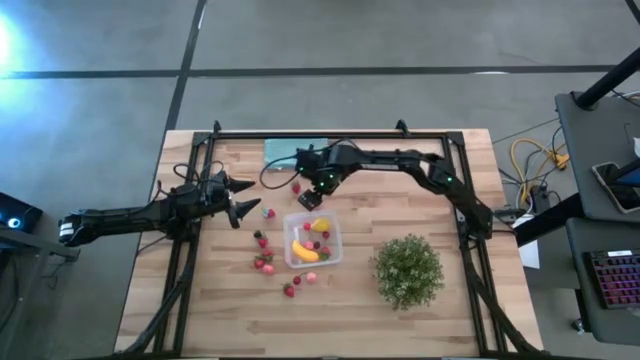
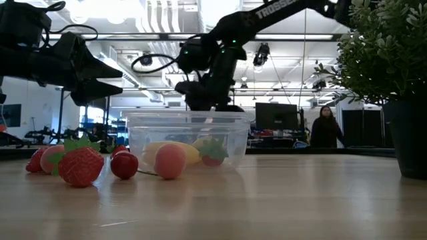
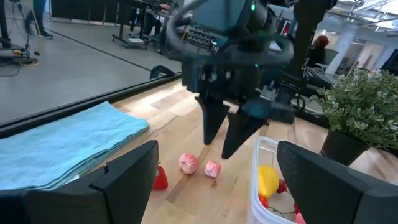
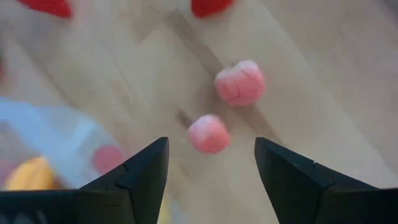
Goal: Pick and placing Produce into tupperware
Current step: Put the pink peach into the transparent bin
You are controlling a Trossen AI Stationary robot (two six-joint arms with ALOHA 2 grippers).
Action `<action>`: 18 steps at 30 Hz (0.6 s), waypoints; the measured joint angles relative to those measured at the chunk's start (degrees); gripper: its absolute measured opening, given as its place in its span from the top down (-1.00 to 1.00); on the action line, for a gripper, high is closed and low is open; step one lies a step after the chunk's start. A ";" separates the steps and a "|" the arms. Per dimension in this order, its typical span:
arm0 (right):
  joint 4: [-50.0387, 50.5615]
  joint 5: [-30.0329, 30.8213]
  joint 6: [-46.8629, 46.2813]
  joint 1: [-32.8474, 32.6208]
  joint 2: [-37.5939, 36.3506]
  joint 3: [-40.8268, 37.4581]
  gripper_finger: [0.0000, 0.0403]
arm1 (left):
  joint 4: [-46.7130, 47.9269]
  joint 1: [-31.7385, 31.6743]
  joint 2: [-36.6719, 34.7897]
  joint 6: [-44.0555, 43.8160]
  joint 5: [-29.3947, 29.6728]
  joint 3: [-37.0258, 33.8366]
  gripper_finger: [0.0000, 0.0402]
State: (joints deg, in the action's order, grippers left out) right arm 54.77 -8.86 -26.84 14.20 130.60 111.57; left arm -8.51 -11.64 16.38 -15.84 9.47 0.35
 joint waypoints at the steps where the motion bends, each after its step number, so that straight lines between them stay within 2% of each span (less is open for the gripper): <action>1: 0.79 1.50 0.42 -0.25 0.95 1.40 -0.14 | 0.02 -0.01 0.04 0.01 0.02 0.00 -0.56; 4: 2.14 3.93 1.30 -0.33 3.07 4.98 -0.15 | 0.00 -0.02 0.00 0.00 0.02 -0.01 -0.56; 10: 4.36 3.09 0.92 -0.71 6.25 8.80 -0.15 | 0.02 -0.02 0.07 0.00 0.01 0.00 -0.56; 18: 7.29 2.90 -0.21 -1.71 6.98 7.66 -0.14 | 0.02 -0.01 0.09 0.00 0.01 -0.01 -0.56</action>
State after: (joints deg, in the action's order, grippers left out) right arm 62.06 -5.96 -27.05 12.48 137.58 119.23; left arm -8.49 -11.65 16.47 -15.84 9.48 0.35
